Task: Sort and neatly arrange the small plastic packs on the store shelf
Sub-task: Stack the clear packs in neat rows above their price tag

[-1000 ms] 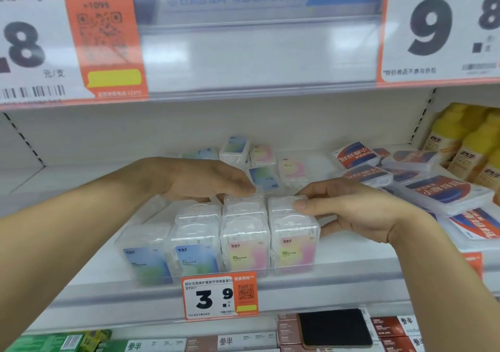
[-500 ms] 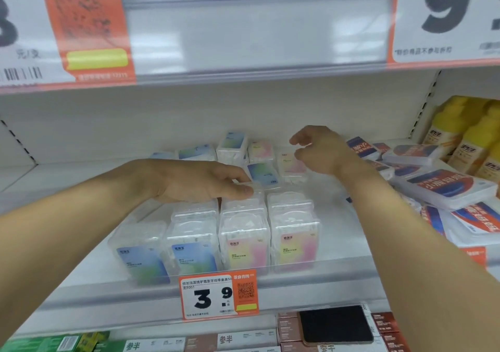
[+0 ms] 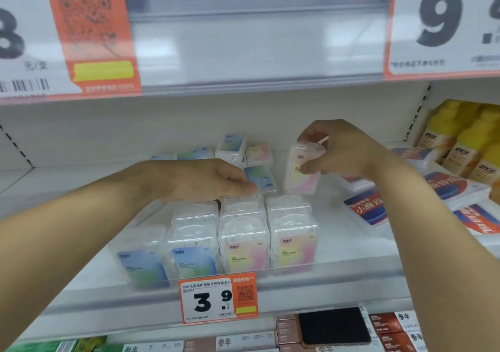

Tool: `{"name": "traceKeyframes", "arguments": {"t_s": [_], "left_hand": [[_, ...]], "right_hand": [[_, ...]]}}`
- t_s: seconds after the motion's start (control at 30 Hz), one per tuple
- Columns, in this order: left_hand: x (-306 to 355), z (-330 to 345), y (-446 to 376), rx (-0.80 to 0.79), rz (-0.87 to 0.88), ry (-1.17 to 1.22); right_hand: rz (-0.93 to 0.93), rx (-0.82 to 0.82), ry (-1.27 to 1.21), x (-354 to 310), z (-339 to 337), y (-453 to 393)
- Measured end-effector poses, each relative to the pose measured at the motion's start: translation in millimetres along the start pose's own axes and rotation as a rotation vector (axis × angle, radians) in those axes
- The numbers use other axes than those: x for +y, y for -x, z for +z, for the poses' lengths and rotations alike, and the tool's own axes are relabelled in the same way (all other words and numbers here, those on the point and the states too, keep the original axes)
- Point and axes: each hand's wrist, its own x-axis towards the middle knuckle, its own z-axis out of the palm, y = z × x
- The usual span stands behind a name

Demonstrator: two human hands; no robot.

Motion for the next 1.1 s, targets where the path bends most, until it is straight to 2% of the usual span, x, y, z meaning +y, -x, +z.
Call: {"name": "traceKeyframes", "arguments": {"t_s": [0.1, 0.3, 0.53, 1.0, 1.1], "left_hand": [[-0.6, 1.4, -1.4, 0.018, 0.01, -0.012], [3.0, -1.3, -0.3, -0.067, -0.006, 0.097], [0.6, -0.7, 0.5, -0.06, -0.012, 0.06], [2.4, 4.9, -0.5, 0.046, 0.061, -0.016], [-1.2, 3.0, 0.3, -0.006, 0.036, 0.034]], "right_hand": [[-0.049, -0.053, -0.259, -4.4, -0.8, 24.0], [-0.013, -0.198, -0.376, -1.0, 16.9, 32.3], [0.051, -0.376, -0.435, -2.5, 20.1, 36.1], [0.074, -0.413, -0.381, -1.0, 24.3, 34.0], [0.066, -0.444, -0.353, -2.2, 20.7, 35.9]]}}
